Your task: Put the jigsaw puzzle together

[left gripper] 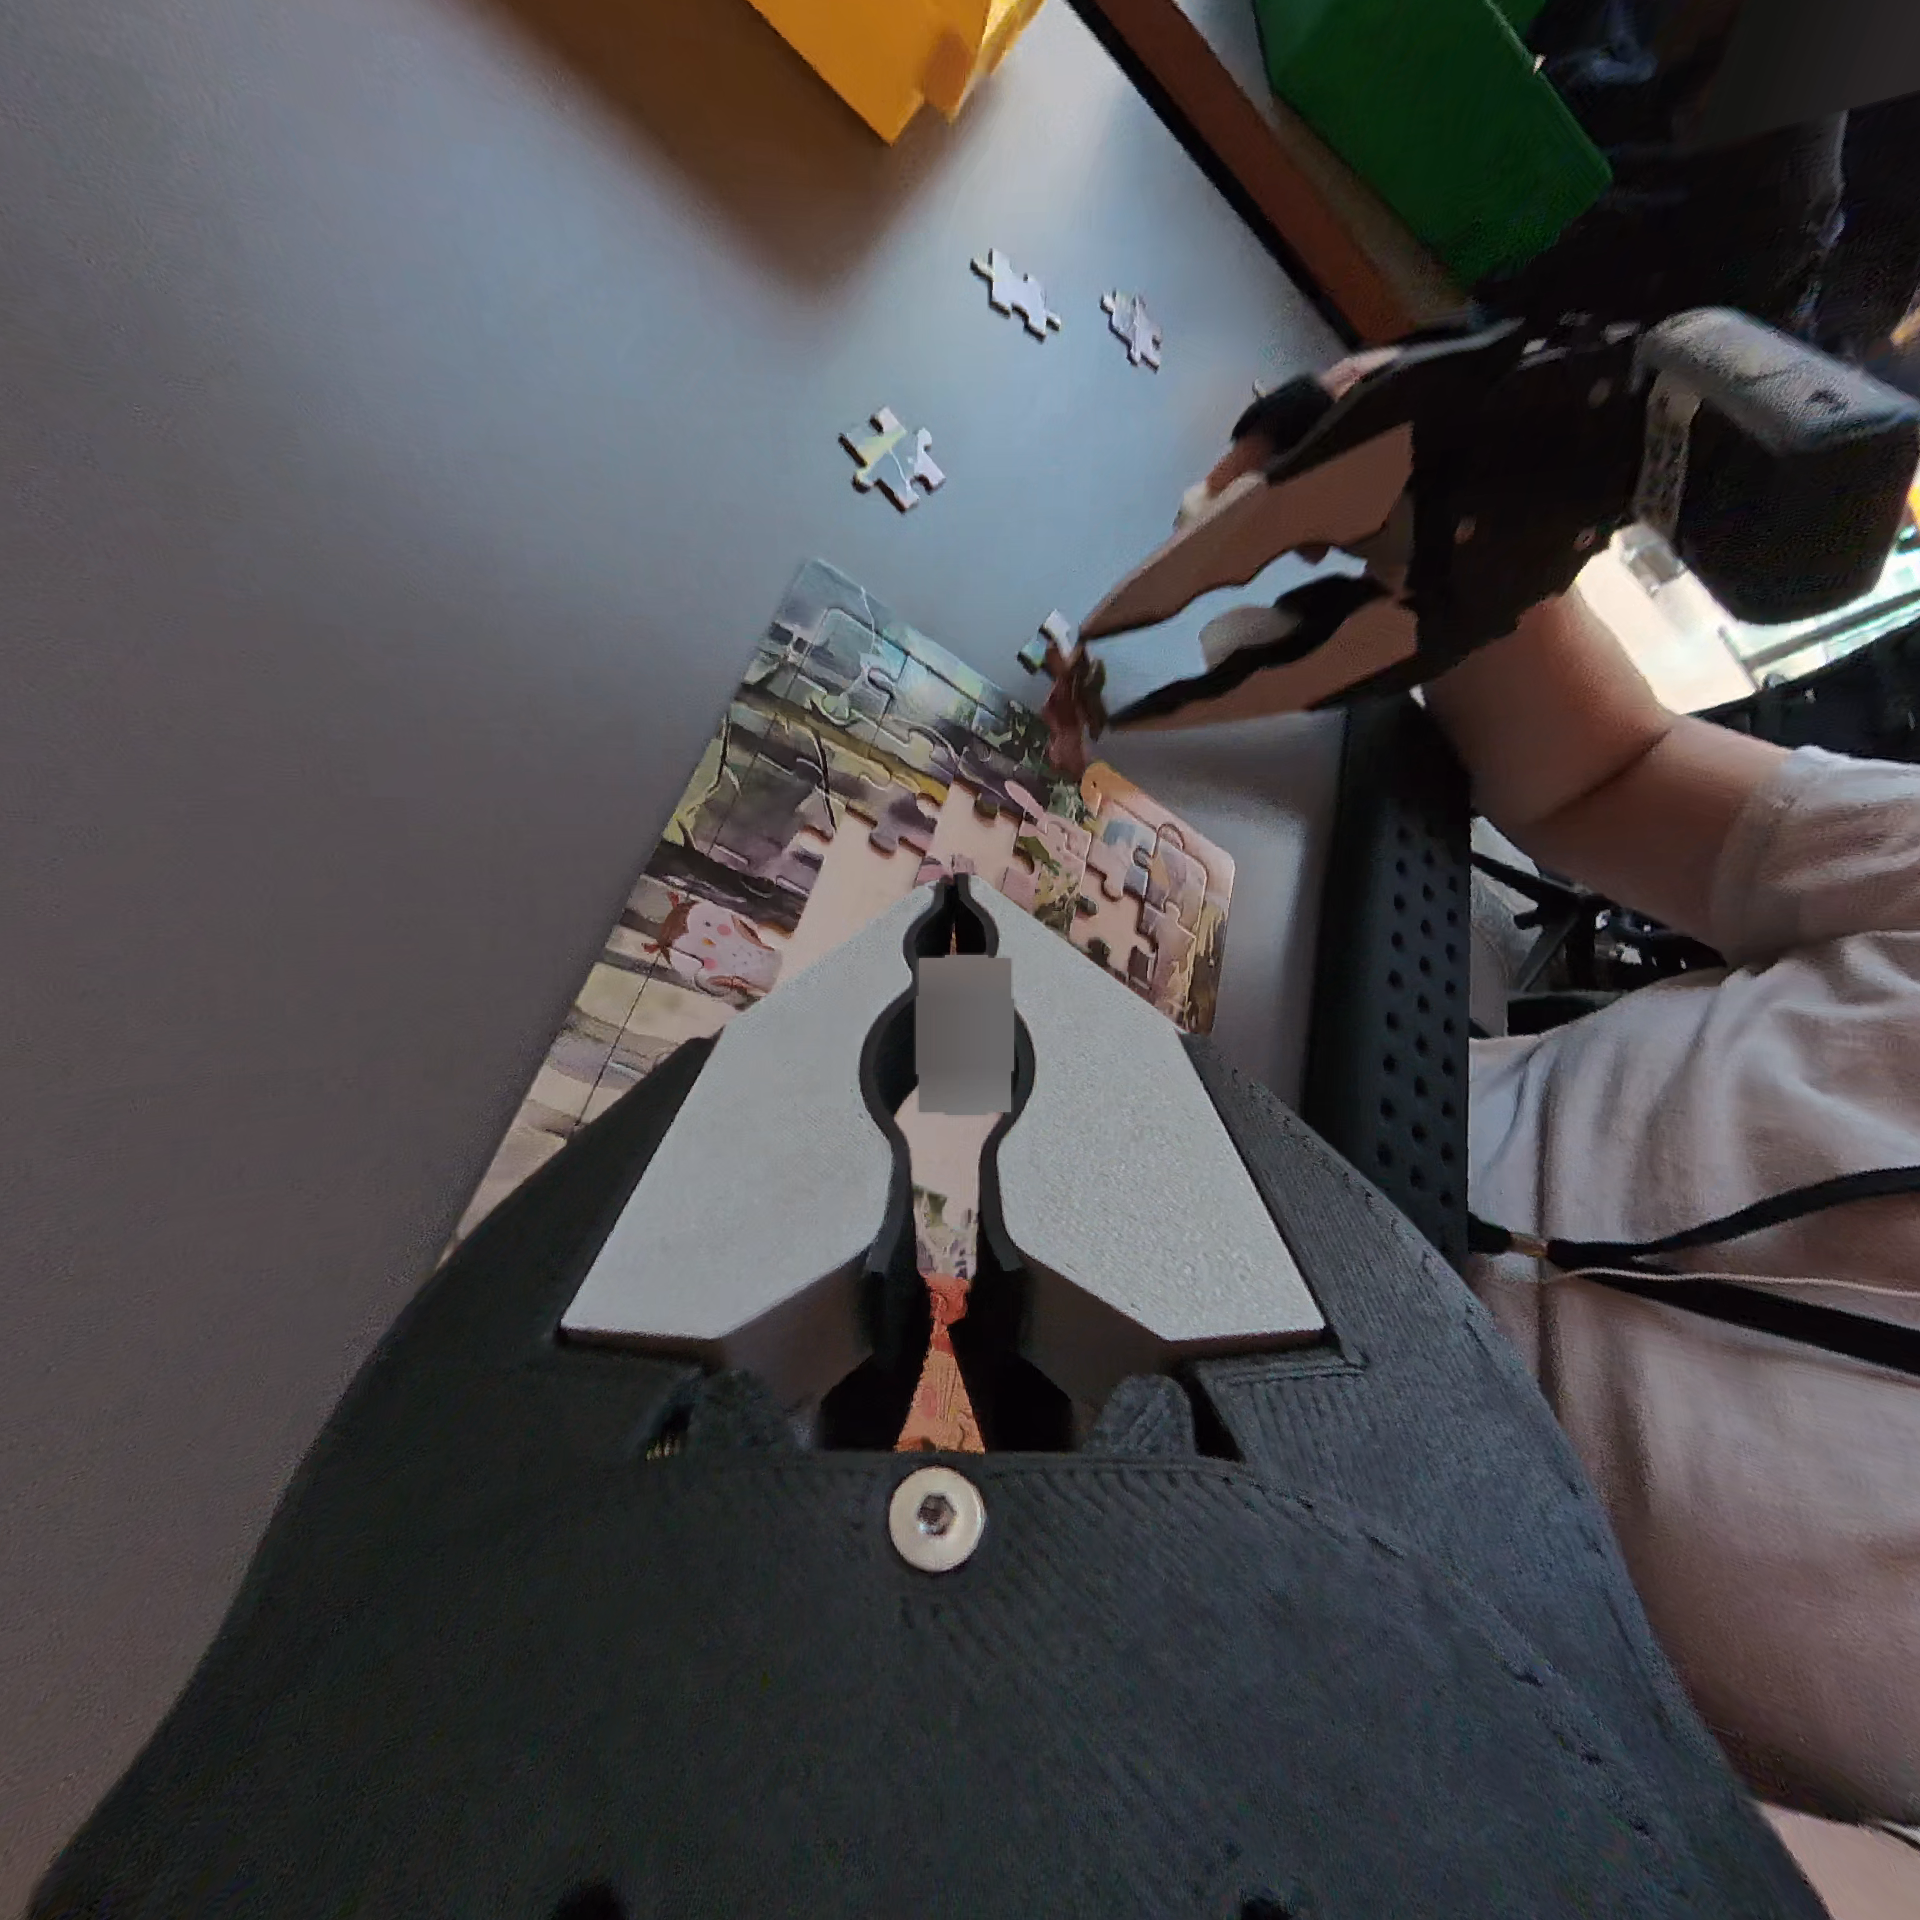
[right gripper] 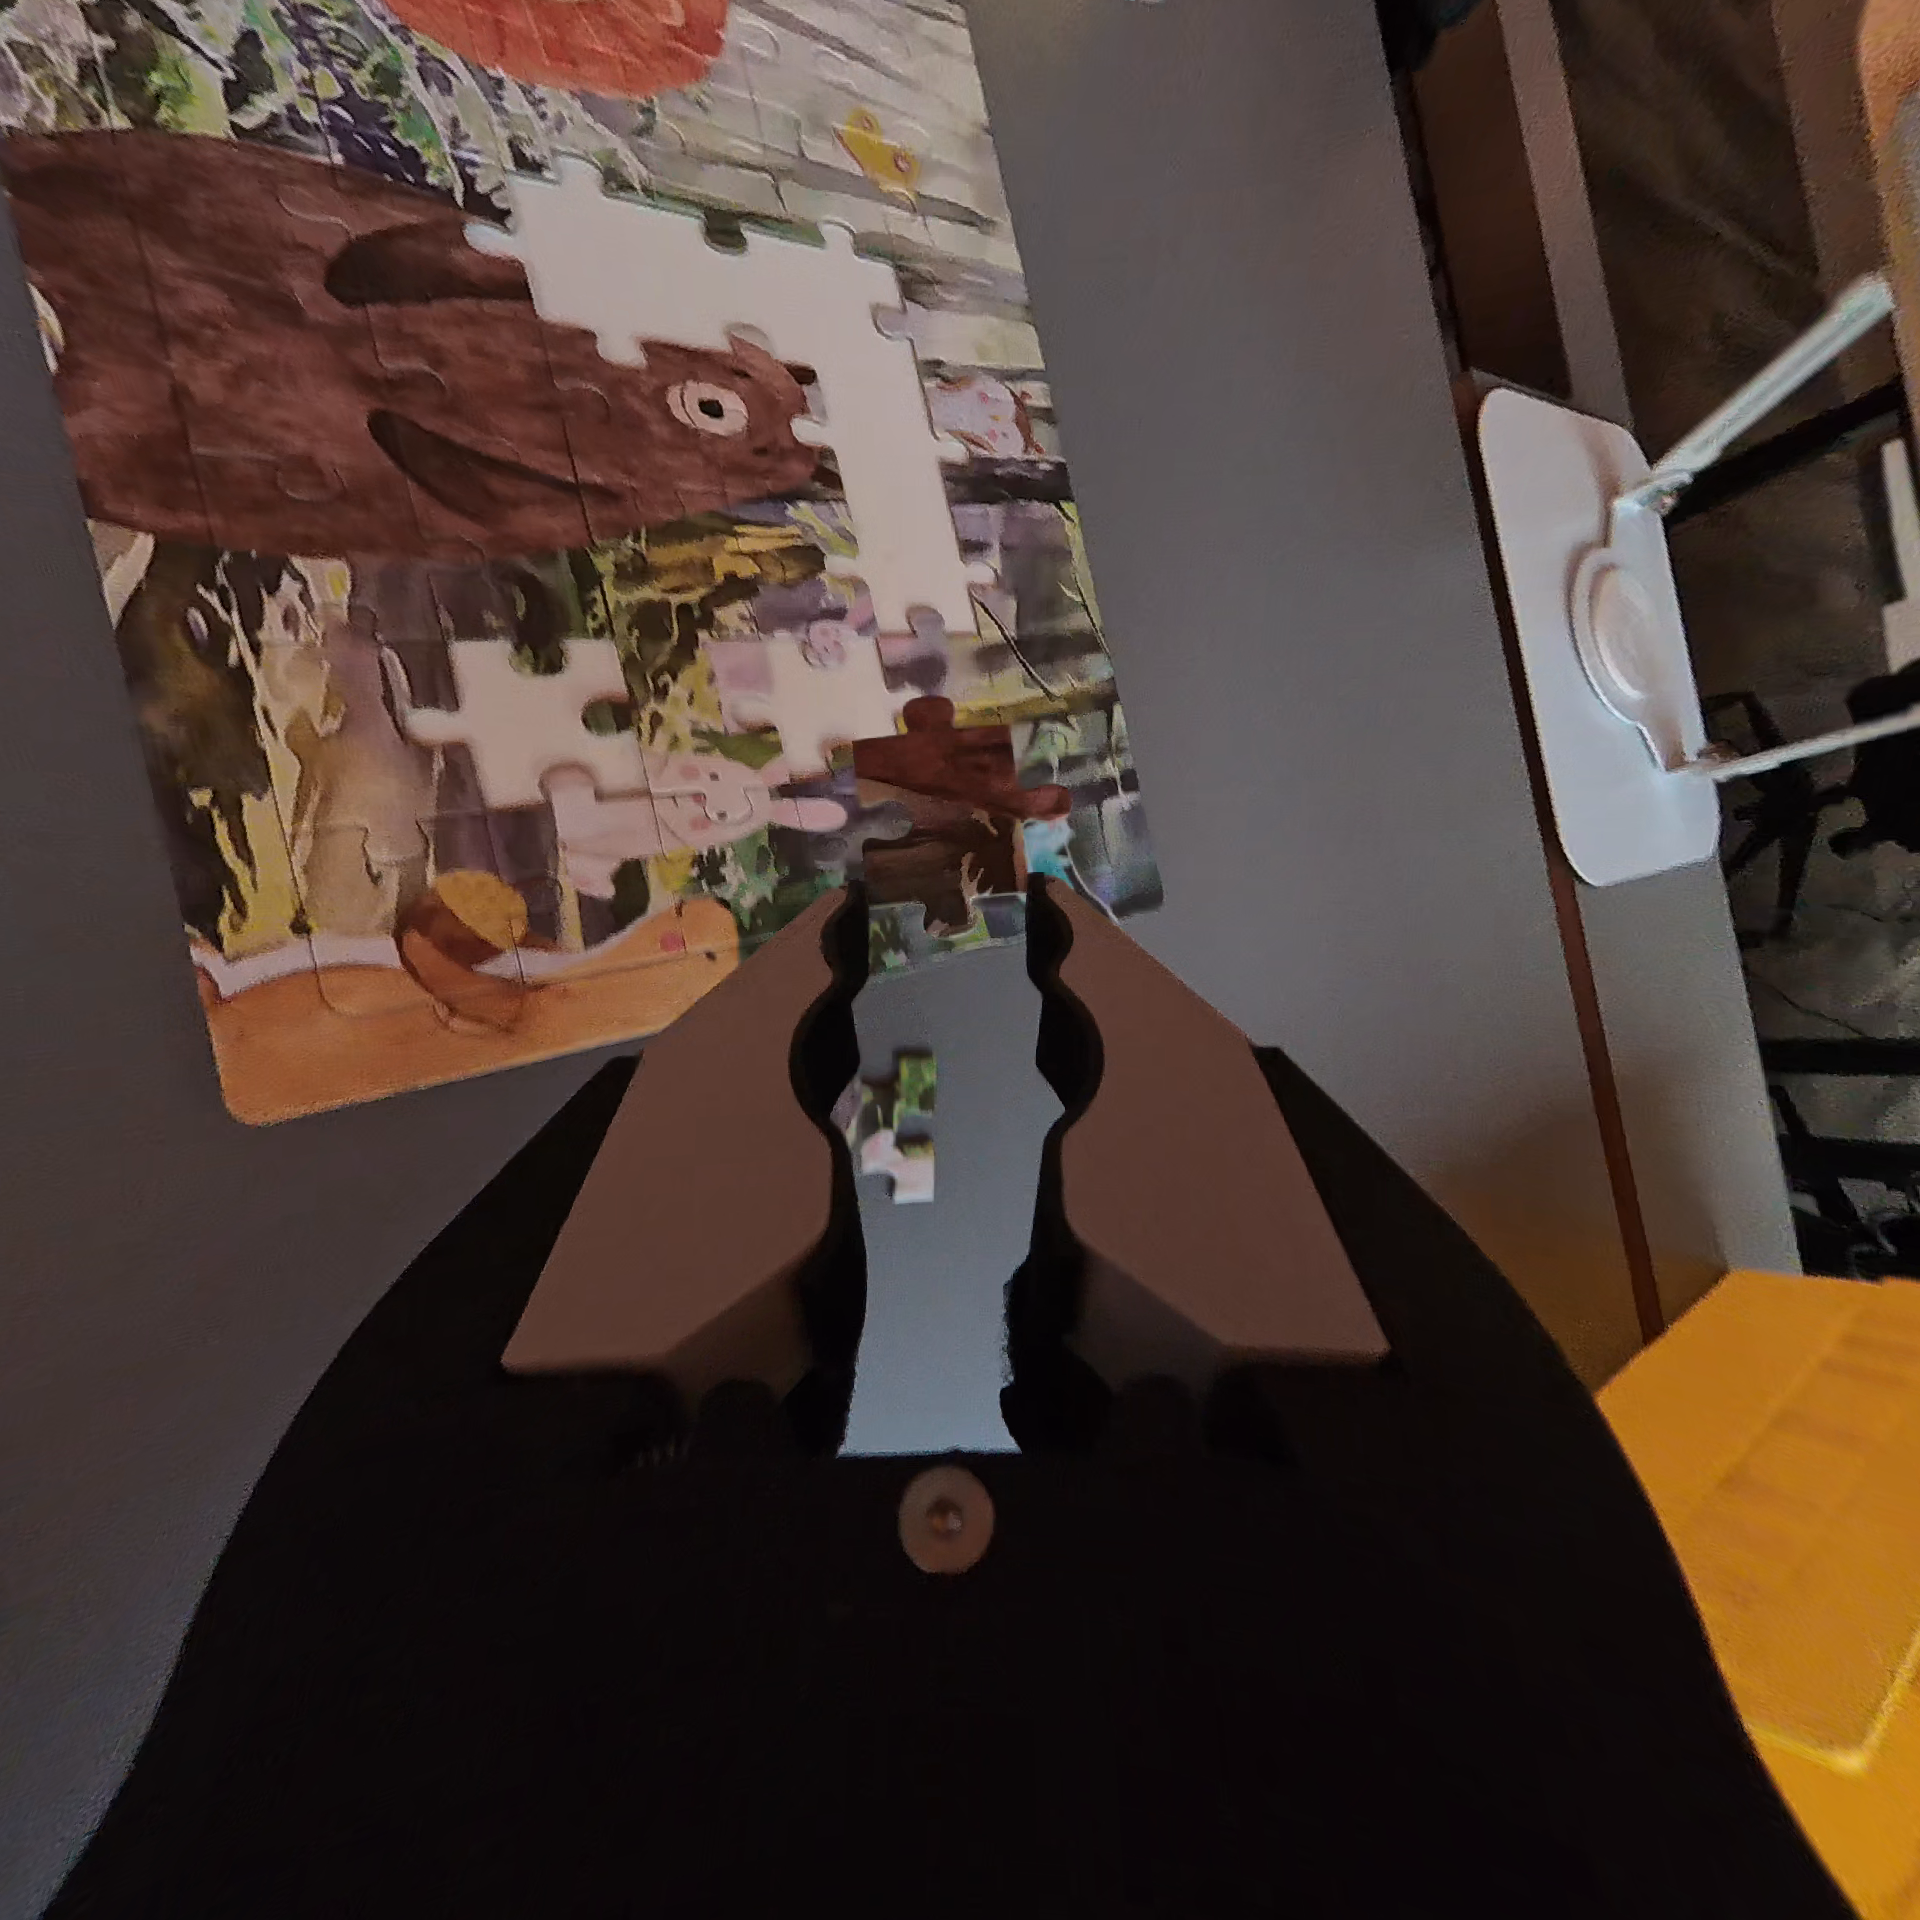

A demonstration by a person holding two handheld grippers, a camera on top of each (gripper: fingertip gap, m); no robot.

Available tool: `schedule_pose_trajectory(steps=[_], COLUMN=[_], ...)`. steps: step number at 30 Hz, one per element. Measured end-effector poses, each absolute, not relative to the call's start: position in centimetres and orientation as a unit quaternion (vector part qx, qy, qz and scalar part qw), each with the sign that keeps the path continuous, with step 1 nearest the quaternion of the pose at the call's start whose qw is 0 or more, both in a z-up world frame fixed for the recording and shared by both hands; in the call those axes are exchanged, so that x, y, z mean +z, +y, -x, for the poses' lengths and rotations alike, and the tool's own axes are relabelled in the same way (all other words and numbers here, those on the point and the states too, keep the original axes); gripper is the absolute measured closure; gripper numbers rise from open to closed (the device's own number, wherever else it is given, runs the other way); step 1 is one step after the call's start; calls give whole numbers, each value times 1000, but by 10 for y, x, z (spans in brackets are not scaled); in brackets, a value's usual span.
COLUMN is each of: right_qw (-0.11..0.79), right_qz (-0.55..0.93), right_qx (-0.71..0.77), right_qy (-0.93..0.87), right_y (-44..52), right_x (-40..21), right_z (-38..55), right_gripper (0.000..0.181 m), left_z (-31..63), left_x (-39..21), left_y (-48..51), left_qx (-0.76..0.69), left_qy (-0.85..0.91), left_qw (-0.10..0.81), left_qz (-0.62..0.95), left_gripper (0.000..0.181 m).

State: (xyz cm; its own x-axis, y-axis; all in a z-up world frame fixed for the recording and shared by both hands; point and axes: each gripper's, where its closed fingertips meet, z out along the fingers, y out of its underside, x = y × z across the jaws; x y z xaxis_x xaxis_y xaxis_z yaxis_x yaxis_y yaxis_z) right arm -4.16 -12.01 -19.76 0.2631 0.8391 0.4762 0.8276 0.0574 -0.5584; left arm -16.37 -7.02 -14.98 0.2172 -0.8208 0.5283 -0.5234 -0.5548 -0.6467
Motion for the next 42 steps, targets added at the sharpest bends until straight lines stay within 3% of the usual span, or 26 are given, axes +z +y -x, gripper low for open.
schedule_pose_trajectory(steps=[5, 24, 34, 39, 42], right_qw=[389, 415, 357, 368, 434], right_qz=[676, 686, 646, 650, 669], right_qx=[10, 31, 139, 96, 70], right_qy=[-626, -596, -661, -658, -599], right_y=[-118, -107, -117, -110, -91], right_x=[-208, -197, -197, -201, -181], right_z=[77, 92, 131, 142, 136], right_gripper=[153, 152, 152, 152, 152], left_z=[160, 161, 169, 174, 169], left_x=[-135, -146, -146, -144, -135], left_y=[-60, -63, -59, -56, -46], left_qx=[-483, -487, -484, -495, -518], left_qy=[415, 413, 407, 395, 366], left_qw=[200, 170, 175, 173, 197], left_qz=[745, 750, 755, 754, 748], left_gripper=[181, 181, 181, 181, 163])
